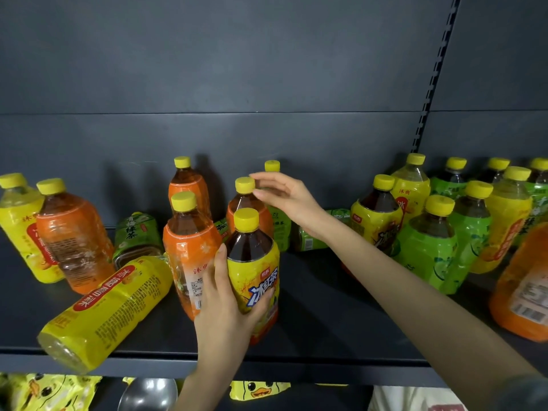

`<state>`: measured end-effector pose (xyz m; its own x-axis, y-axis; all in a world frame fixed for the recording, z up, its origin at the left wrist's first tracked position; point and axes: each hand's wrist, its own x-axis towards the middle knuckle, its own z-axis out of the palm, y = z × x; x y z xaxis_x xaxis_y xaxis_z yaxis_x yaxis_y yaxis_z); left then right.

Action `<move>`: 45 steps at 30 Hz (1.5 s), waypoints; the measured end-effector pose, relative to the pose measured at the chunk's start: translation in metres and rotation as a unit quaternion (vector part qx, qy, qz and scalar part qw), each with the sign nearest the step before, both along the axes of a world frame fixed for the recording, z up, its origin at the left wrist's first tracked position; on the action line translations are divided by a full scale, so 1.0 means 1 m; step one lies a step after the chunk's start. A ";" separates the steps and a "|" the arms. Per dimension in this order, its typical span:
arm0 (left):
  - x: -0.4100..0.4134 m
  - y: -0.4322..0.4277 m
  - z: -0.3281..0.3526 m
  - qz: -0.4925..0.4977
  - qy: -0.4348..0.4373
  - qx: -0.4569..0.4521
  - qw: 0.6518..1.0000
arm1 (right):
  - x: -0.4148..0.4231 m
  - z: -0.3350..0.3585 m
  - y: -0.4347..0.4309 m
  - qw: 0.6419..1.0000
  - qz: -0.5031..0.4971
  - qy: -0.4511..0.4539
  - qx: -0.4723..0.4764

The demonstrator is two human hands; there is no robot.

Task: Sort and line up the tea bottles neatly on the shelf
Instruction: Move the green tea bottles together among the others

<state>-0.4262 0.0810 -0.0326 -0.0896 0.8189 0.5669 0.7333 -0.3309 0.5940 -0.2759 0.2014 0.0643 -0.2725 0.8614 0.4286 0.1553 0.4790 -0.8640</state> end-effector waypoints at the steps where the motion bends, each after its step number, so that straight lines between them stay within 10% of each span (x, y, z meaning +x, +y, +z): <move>1: 0.000 0.000 0.000 -0.001 -0.001 0.000 1.000 | 0.006 -0.006 -0.002 1.000 -0.014 0.012 0.005; 9: 0.000 0.002 -0.003 0.001 -0.007 -0.013 1.000 | 0.070 -0.089 0.018 0.956 -0.254 -0.144 0.015; 21: 0.001 0.001 0.001 0.001 -0.011 -0.013 1.000 | 0.061 -0.089 0.048 0.867 -0.281 -0.398 -0.103; 34: 0.002 0.001 -0.001 0.009 -0.015 -0.003 1.000 | 0.068 -0.084 0.003 0.893 -0.200 -0.394 -0.090; 45: 0.003 0.001 0.000 0.001 -0.013 -0.007 1.000 | 0.060 -0.089 0.018 0.902 -0.351 -0.062 -0.244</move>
